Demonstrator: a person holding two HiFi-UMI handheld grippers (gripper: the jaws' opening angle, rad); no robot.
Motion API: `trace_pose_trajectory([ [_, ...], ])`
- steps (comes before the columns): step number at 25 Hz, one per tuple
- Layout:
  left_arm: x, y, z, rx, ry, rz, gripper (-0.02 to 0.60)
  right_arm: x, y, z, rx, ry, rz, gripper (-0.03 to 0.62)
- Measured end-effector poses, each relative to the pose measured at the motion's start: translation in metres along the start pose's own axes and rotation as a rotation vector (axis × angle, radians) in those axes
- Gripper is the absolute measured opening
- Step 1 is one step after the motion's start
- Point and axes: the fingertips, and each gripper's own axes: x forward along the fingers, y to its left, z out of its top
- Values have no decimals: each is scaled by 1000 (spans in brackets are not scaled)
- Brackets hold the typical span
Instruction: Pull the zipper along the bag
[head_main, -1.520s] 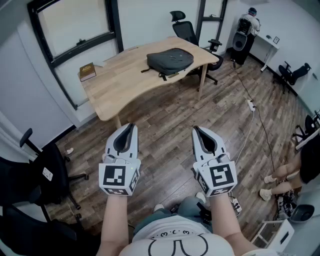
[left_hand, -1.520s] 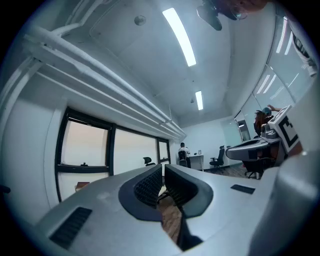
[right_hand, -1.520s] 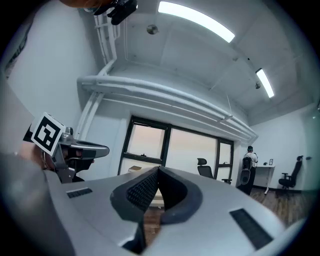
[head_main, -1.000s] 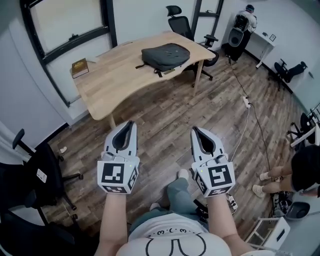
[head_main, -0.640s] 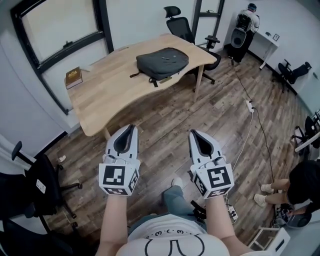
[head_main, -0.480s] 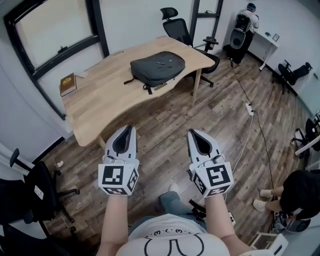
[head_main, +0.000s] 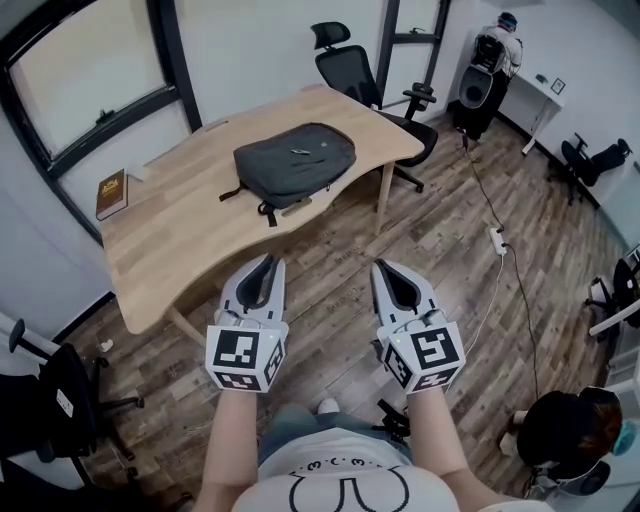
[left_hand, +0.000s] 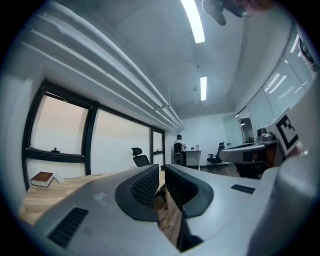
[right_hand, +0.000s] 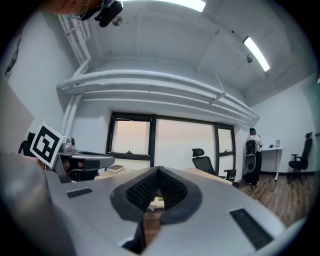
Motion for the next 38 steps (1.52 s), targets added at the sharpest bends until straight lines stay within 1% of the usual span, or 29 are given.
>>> trace_pose_trajectory([
  [2,16,-3,-7,-5,35,-19,28,11,-11,-6,11,11,3,52],
  [4,31,-1,-13,-4,58,-18,29,23,-18,-12,15,22,9,52],
  [7,54,4,-24,44,70,4,29,42,-27,-23,26,36,33,52],
  [9,73,8,-30,66,75,5,29,56,-33,-28,48,32,54,52],
  [12,107,19,-38,41,88,1,29,80,-50,-33,72,28,57,52],
  [17,170,45,-49,-2,106,-6,29,133,-86,-41,64,59,43,52],
  [21,222,73,-61,-30,135,-21,29,187,-115,-49,76,98,30,52],
  [23,247,89,-66,-41,151,-21,29,219,-124,-56,82,132,47,51],
  [24,260,98,-69,-47,158,-19,29,235,-127,-60,85,153,69,66],
  [25,272,106,-72,-53,165,-19,32,251,-129,-64,88,173,94,233],
  [26,285,113,-75,-58,172,-24,44,266,-133,-67,92,186,109,262],
  [28,308,127,-81,-56,185,-40,102,294,-144,-72,94,195,105,261],
  [33,356,161,-94,-40,211,-49,118,350,-166,-94,112,235,90,253],
  [38,377,177,-113,-38,258,-53,118,376,-180,-126,147,302,75,252],
])
